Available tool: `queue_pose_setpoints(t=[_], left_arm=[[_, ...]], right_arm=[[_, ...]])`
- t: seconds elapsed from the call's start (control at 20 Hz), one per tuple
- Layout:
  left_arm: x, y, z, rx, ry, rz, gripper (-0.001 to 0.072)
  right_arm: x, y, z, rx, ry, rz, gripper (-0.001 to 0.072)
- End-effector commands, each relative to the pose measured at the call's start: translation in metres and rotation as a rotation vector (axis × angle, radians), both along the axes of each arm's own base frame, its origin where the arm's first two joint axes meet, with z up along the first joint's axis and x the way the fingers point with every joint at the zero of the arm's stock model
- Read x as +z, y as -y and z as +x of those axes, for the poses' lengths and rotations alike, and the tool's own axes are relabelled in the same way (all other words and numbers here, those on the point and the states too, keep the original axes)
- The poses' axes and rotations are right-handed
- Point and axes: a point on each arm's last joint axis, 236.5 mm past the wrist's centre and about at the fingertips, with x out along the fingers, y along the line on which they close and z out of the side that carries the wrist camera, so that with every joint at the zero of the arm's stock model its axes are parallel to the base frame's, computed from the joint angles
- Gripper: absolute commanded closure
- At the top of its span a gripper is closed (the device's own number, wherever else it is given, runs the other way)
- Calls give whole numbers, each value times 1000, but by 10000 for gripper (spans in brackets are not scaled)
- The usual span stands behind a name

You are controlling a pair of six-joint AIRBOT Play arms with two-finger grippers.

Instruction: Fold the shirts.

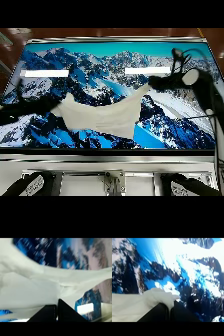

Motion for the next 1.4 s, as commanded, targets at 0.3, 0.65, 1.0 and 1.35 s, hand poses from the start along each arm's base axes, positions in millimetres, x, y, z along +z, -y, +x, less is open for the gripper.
queue_pose_setpoints(t=[0.3, 0.65, 1.0, 1.35], left_arm=[[479, -16, -195, 430, 1202, 327, 660], [432, -13, -251, 462, 1012, 617, 660], [367, -23, -225, 403, 758, 591, 660], [179, -93, -99, 350, 267, 511, 658]], right_arm=[[413, 49, -163, -94, 982, -93, 649], [406, 80, -279, -178, 902, -122, 649], [303, 85, -261, -149, 446, -201, 649], [106, 82, -149, -105, -111, -299, 649]])
